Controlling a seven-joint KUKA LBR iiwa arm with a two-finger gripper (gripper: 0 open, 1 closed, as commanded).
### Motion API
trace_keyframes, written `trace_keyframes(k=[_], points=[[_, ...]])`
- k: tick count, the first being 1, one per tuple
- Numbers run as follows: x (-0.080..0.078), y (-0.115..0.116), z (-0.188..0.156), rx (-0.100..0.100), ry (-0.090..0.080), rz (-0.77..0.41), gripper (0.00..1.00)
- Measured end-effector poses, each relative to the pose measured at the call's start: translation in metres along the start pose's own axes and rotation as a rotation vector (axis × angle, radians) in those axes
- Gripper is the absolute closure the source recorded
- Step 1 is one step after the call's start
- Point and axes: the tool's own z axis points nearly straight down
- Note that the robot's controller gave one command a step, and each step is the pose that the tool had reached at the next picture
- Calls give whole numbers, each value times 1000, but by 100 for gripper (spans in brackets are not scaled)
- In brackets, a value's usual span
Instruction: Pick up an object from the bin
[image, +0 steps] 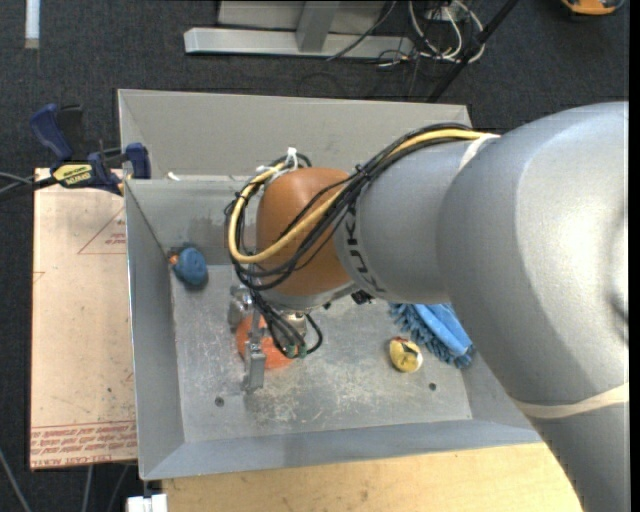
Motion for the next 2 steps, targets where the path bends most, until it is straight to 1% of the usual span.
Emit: trace_keyframes(k=[1,2], points=[[-2,-79,5,4,-2,-415,100],[-2,-79,5,3,-2,-415,100]])
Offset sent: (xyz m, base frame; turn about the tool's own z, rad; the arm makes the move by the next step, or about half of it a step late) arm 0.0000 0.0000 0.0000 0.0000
